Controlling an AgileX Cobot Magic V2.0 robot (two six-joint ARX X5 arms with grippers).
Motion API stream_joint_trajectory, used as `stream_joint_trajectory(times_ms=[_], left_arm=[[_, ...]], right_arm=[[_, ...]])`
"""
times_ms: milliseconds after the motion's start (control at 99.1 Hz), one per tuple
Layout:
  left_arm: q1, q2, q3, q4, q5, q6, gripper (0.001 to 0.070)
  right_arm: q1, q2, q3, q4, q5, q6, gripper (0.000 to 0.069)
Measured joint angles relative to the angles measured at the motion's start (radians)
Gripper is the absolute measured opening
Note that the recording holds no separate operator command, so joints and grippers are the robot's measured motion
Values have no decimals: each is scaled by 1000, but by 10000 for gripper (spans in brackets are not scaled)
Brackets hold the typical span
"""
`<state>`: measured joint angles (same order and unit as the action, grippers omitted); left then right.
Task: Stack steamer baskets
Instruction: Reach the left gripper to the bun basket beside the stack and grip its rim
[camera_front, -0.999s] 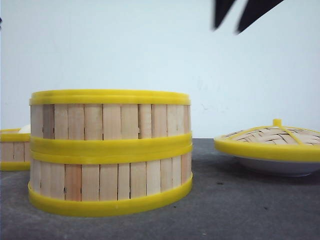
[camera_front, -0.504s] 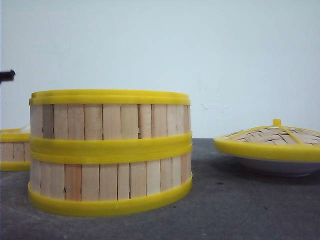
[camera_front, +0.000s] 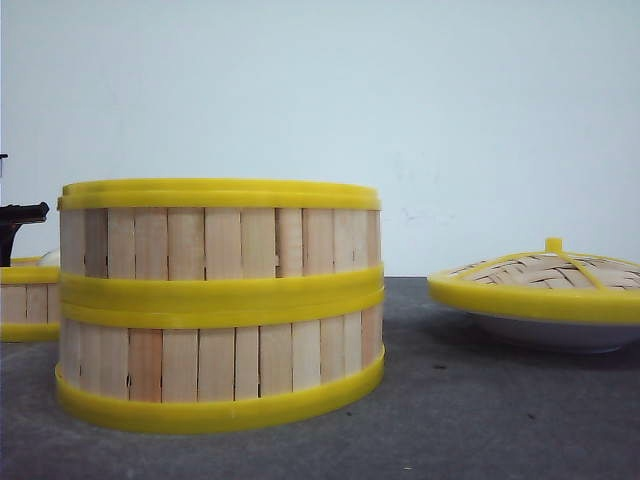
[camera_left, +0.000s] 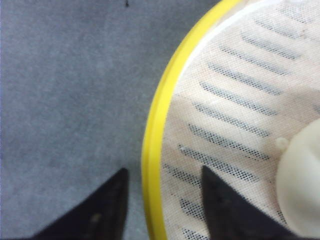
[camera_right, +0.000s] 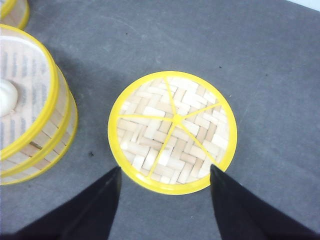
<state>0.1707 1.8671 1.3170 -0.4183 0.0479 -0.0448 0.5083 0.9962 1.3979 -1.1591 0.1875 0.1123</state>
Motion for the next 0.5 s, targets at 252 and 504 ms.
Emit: stream_joint_trajectory(times_ms=[252,504], left_arm=[[2,0,0,11,-11,-7,41],[2,6,61,-61,-7,-6,28]], right_arm=[[0,0,0,-4,0,12,343],[0,-2,0,-71,6,27,343]])
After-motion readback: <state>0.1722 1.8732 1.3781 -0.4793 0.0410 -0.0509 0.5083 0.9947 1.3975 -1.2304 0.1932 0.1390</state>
